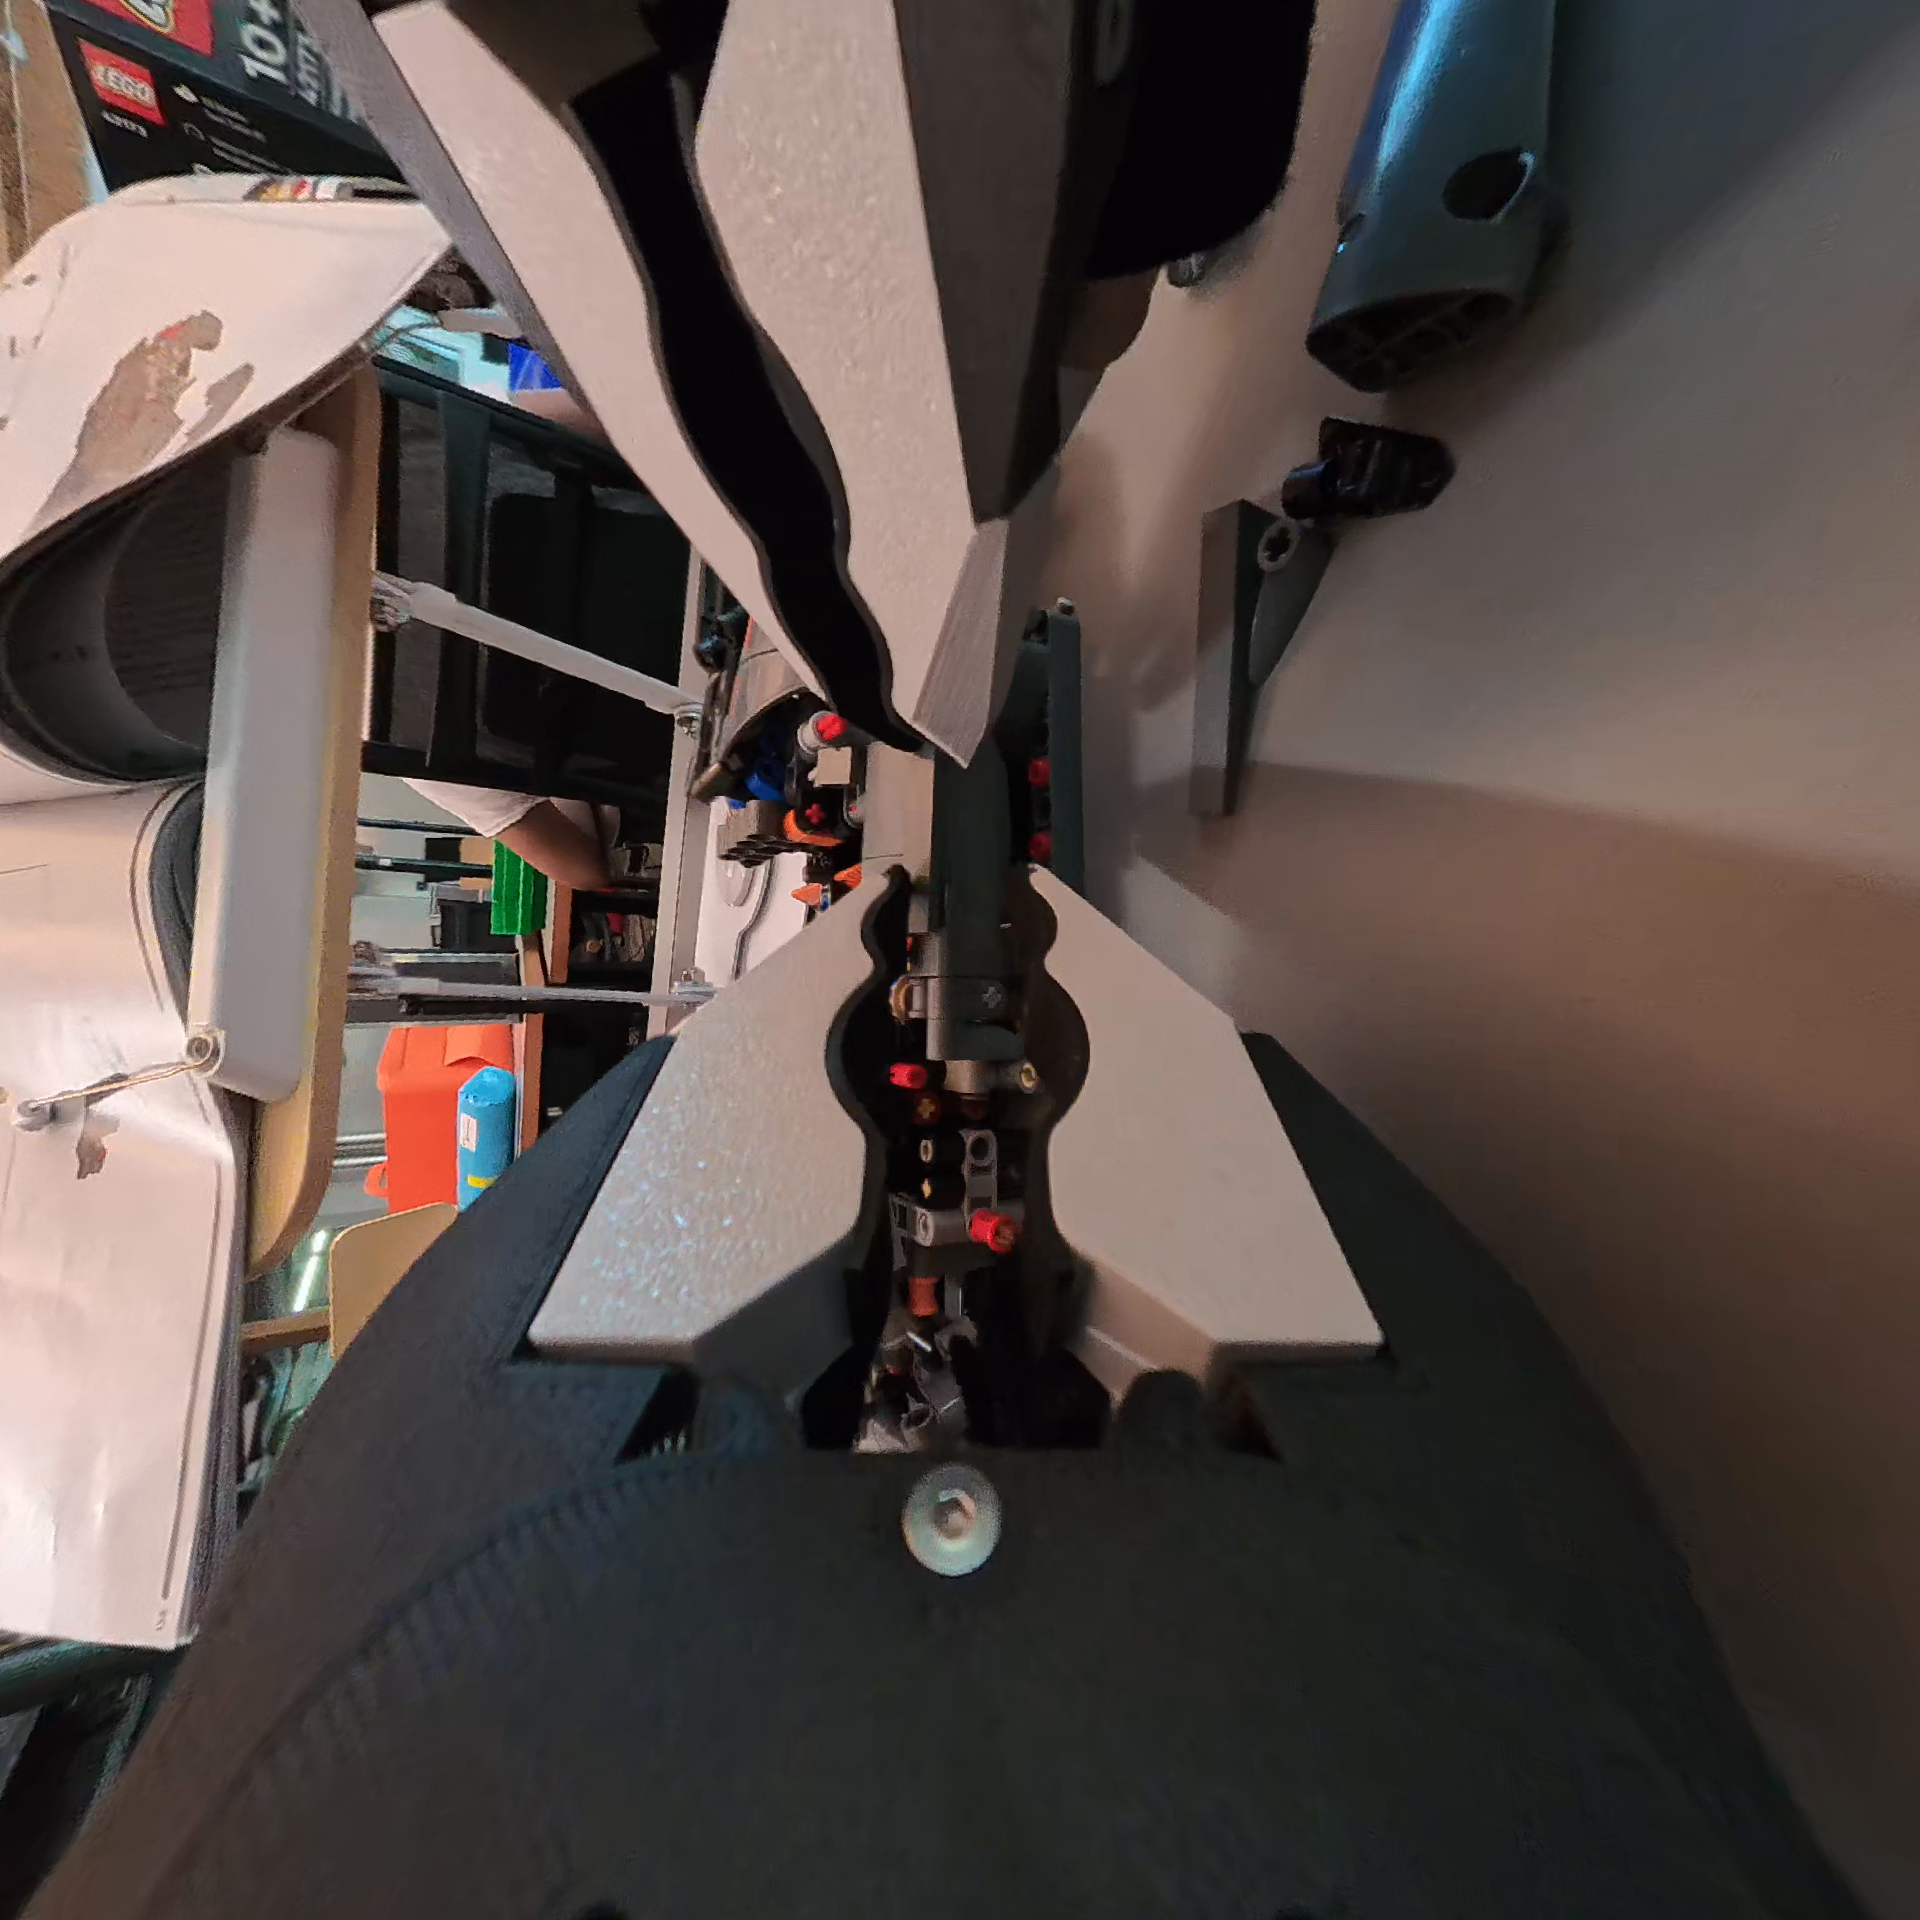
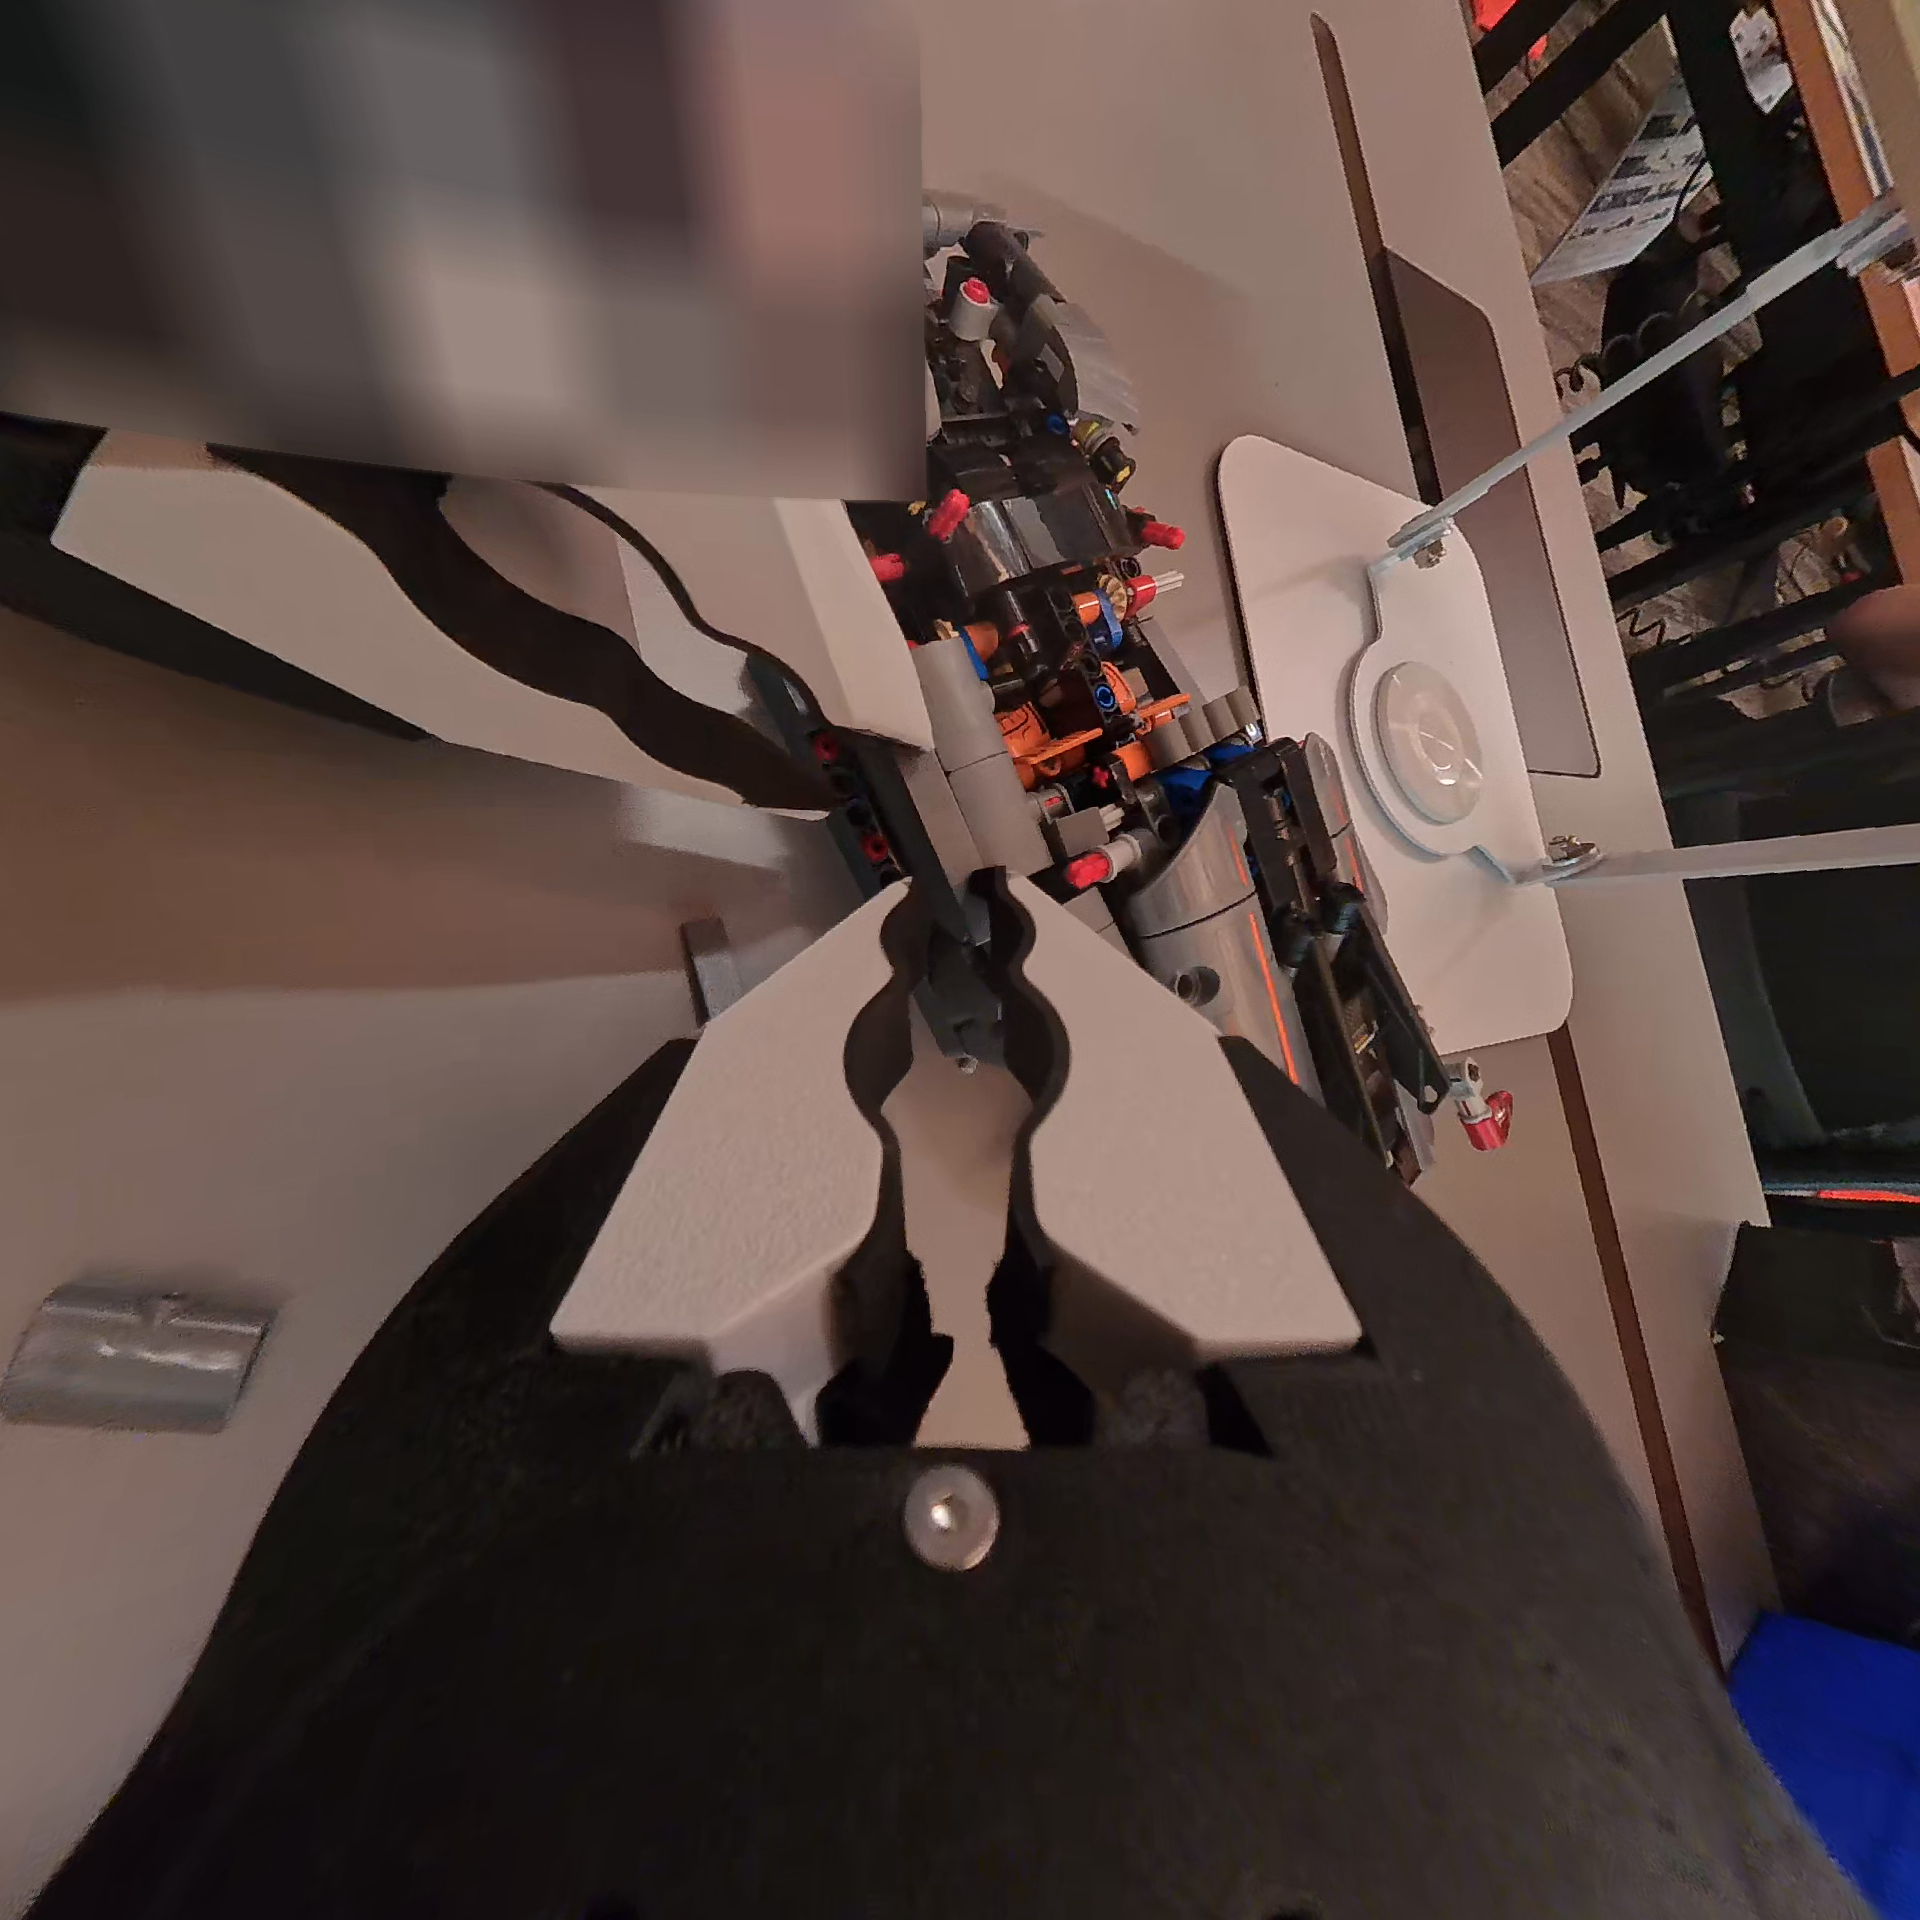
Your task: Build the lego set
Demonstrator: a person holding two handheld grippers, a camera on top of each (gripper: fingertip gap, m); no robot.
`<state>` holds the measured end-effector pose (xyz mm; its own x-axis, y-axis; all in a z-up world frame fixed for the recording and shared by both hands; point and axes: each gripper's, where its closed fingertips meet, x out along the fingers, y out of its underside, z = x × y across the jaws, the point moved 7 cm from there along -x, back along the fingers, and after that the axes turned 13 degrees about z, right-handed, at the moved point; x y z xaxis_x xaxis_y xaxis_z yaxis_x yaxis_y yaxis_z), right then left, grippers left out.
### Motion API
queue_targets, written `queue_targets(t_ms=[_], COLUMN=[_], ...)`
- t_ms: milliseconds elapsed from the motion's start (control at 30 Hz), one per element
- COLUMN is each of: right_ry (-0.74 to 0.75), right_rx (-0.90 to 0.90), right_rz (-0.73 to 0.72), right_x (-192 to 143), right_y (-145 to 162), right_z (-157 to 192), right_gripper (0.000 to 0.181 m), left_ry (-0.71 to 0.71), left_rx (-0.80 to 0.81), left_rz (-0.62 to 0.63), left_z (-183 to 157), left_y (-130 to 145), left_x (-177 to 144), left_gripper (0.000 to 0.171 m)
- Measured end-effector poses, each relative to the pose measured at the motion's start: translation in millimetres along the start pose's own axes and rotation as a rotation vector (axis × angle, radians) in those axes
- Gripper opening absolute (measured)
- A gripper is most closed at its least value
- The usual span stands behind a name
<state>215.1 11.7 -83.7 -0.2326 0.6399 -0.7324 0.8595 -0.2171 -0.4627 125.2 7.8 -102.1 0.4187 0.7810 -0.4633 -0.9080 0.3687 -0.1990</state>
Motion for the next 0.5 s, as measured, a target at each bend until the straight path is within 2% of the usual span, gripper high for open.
queue_targets(t_ms=[200,500], right_ry=[0.012,0.13], right_rx=[-0.024,-0.123], right_rz=[-0.003,0.002], right_x=[-0.1,2.3], right_y=[0.9,0.6], right_z=[1.5,3.9], right_gripper=[0.013,0.011], left_ry=[-0.033,-0.058], left_rx=[-0.001,-0.012], left_rz=[0.002,0.014], left_z=[1.0,3.6], left_y=[-0.9,-1.4], left_x=[2.7,6.4], left_gripper=[0.014,0.011])
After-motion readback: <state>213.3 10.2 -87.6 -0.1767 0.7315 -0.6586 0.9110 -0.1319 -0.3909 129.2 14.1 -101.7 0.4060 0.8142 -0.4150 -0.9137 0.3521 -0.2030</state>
